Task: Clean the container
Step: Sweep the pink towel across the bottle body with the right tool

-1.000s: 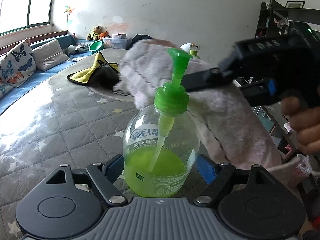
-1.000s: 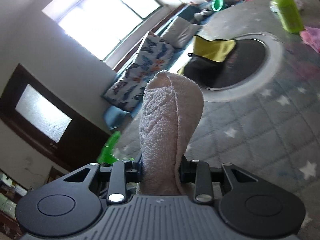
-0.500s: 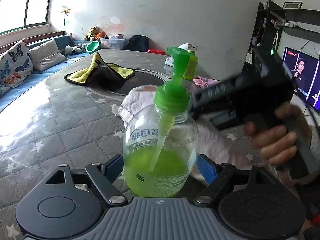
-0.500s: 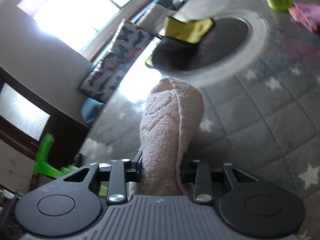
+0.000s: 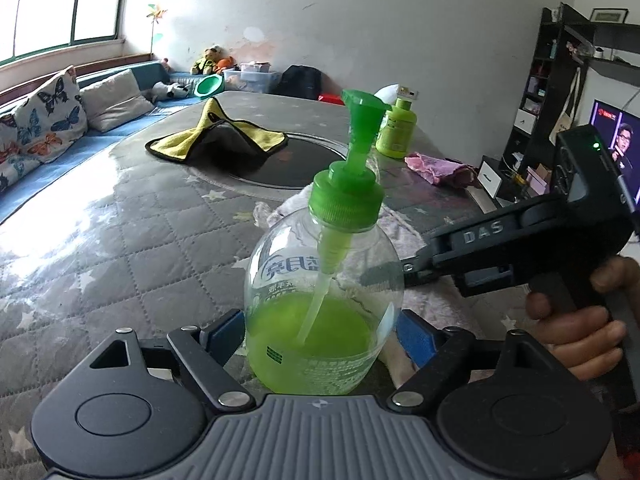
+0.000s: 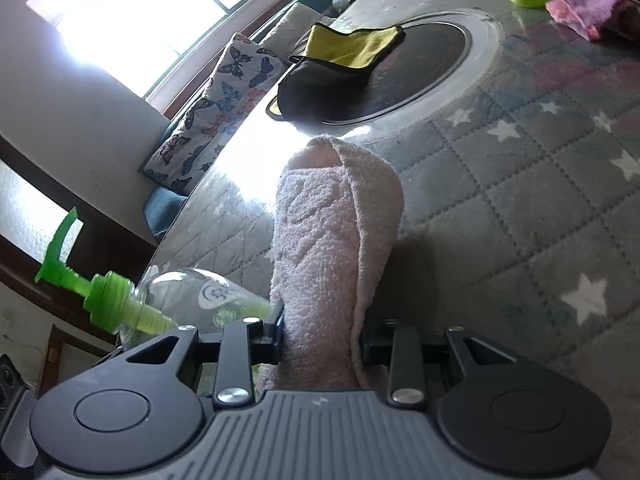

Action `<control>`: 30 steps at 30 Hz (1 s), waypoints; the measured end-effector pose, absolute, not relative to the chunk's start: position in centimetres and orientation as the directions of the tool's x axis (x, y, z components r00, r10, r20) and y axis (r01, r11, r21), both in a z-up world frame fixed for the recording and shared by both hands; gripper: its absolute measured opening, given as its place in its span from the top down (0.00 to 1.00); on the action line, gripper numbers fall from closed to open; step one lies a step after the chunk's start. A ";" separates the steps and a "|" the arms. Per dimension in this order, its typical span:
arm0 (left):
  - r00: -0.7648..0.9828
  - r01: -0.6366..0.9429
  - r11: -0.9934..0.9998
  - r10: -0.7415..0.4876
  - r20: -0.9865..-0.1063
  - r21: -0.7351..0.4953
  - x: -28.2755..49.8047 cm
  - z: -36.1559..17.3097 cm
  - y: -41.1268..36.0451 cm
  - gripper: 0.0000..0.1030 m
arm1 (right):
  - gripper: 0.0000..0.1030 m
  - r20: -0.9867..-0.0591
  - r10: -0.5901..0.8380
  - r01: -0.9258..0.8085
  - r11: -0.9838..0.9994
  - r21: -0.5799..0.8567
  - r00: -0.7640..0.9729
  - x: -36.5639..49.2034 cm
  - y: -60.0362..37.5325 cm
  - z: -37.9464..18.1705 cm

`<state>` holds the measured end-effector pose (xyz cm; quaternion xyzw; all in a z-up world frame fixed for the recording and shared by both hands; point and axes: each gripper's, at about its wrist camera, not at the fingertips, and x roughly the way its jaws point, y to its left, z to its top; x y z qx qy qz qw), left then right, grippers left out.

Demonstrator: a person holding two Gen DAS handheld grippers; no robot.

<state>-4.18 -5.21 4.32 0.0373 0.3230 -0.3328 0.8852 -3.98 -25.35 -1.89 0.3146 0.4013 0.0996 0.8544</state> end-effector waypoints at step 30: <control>0.494 0.735 0.664 -0.664 -0.561 -0.139 -3.7 3.4 -5.5 0.16 | 0.69 -0.560 0.439 0.044 0.758 0.651 0.702 -1.3 -25.9 0.5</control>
